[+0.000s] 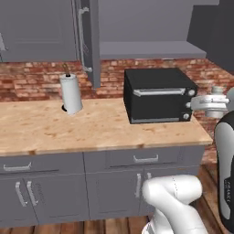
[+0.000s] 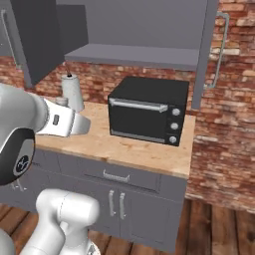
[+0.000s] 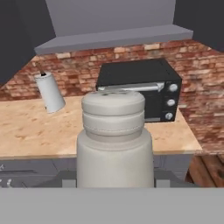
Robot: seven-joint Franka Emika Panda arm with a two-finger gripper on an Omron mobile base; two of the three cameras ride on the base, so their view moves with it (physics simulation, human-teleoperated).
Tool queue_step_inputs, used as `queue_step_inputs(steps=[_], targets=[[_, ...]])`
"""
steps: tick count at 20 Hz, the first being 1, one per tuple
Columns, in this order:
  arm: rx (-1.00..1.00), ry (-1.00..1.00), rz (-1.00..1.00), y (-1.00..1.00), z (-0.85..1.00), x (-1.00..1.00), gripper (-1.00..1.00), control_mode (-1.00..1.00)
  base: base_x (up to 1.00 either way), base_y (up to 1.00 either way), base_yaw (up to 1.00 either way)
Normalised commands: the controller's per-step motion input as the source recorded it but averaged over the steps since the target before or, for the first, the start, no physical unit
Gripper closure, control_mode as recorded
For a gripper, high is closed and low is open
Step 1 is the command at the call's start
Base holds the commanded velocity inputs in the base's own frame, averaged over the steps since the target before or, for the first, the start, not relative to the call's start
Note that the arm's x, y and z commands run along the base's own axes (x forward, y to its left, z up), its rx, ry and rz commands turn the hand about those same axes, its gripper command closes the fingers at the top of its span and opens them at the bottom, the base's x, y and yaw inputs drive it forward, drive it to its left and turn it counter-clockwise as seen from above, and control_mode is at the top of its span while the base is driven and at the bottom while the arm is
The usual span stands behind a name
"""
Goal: Move the mustard and shaker from the cabinet to the dining counter.
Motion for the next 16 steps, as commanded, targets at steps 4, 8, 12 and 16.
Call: queue_step_inputs(steps=[4, 8, 12, 16], targets=[[0.0, 0.0, 0.0, 0.0, 0.0, 0.0, 1.0, 1.0, -0.71, 0.05, 0.47], [0.0, 0.0, 0.0, 0.0, 0.0, 0.0, 1.0, 1.0, -0.34, 0.0, 0.87], [0.0, 0.0, 0.0, 0.0, 0.0, 0.0, 1.0, 1.0, -0.08, 0.0, 1.0], [0.0, 0.0, 0.0, 0.0, 0.0, 0.0, 1.0, 1.0, -0.05, 0.0, 1.0]])
